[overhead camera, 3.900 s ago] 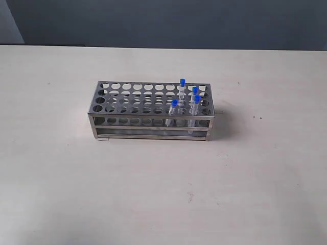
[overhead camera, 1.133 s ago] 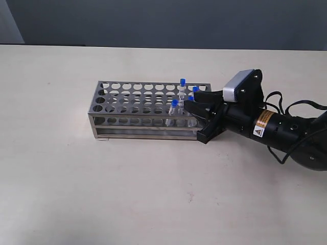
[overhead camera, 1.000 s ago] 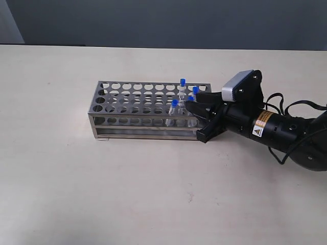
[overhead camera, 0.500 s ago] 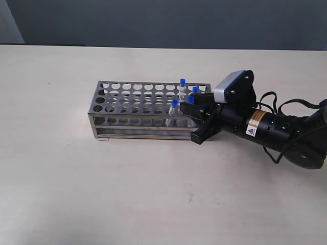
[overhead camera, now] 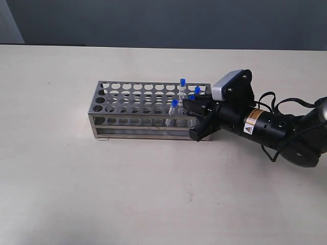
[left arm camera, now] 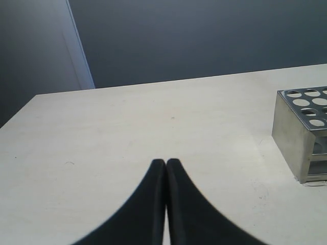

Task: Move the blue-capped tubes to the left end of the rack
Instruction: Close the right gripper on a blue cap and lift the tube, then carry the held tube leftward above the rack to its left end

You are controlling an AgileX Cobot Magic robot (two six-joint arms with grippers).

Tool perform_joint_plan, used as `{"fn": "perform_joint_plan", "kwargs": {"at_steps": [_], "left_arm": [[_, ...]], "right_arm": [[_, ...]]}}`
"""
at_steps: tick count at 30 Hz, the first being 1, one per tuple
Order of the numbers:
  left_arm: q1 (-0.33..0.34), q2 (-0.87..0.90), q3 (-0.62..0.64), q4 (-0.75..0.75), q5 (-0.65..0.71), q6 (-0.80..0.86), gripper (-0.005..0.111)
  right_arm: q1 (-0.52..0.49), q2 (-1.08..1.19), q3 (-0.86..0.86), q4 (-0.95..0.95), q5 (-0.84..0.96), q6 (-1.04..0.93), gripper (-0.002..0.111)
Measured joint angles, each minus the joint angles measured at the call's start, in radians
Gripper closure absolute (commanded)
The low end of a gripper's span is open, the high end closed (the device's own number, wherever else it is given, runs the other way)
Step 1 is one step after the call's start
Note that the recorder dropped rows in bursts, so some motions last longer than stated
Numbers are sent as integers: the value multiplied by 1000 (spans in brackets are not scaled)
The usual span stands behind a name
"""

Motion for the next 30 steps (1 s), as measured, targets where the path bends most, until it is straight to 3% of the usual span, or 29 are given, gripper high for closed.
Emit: {"fn": "perform_joint_plan", "kwargs": {"at_steps": [8,20,30], "left_arm": [[0,0,0,0,0,0,106],[0,0,0,0,0,0,106],[0,0,0,0,0,0,106]], "right_arm": [[0,-34,0,0,6,0,109],[9,-289,-31,2,88,12,109],[158,-237,-425,-103,362,184,109]]}}
